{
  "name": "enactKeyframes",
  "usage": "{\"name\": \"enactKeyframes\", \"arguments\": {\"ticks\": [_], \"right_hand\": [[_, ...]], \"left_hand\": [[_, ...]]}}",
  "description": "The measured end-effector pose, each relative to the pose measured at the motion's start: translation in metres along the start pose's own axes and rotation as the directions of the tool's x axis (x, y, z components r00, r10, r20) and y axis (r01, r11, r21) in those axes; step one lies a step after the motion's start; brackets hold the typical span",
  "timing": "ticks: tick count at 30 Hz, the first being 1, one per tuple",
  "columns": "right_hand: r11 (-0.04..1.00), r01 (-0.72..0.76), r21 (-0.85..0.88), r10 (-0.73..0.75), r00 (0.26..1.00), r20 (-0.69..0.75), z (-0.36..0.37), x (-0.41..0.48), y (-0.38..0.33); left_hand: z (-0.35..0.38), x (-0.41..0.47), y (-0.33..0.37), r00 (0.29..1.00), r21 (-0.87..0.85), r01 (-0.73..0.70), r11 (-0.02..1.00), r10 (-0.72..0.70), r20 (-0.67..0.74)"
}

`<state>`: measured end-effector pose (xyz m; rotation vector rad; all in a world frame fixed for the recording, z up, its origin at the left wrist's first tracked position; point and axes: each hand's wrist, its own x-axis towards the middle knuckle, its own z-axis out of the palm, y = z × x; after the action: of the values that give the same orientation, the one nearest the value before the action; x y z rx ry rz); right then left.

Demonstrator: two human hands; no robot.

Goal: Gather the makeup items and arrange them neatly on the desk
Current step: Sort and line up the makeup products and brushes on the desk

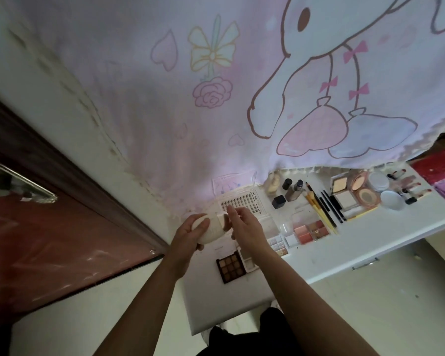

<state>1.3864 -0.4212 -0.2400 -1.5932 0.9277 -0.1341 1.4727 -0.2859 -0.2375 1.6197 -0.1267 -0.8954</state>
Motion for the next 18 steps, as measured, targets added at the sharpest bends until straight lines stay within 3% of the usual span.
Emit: {"name": "enactKeyframes", "arguments": {"ticks": [4, 9, 12, 14, 16, 18], "right_hand": [[0.996, 0.041, -0.078, -0.043, 0.999, -0.027, -0.012, -0.002, -0.008], [0.985, 0.127, -0.113, -0.137, 0.987, -0.082, -0.022, -0.006, -0.017], [0.969, 0.203, -0.143, -0.222, 0.967, -0.128, -0.034, -0.008, -0.024], [0.929, 0.298, -0.218, -0.332, 0.933, -0.138, -0.042, -0.012, -0.032], [0.892, 0.364, -0.267, -0.412, 0.898, -0.153, -0.049, -0.013, -0.036], [0.918, 0.331, -0.217, -0.373, 0.907, -0.197, -0.053, -0.010, -0.037]], "left_hand": [[0.012, -0.005, 0.022, 0.995, 0.104, -0.051, 0.993, 0.042, 0.091], [0.039, 0.000, 0.046, 0.998, 0.159, -0.042, 0.986, 0.049, -0.039], [0.051, 0.004, 0.059, 0.989, 0.003, 0.144, 0.990, -0.144, -0.013], [0.053, 0.007, 0.065, 0.957, -0.152, 0.290, 0.945, -0.280, 0.081], [0.057, 0.007, 0.071, 0.945, -0.198, 0.321, 0.926, -0.301, 0.126], [0.064, 0.005, 0.076, 0.970, -0.171, 0.231, 0.958, -0.213, 0.115]]}}
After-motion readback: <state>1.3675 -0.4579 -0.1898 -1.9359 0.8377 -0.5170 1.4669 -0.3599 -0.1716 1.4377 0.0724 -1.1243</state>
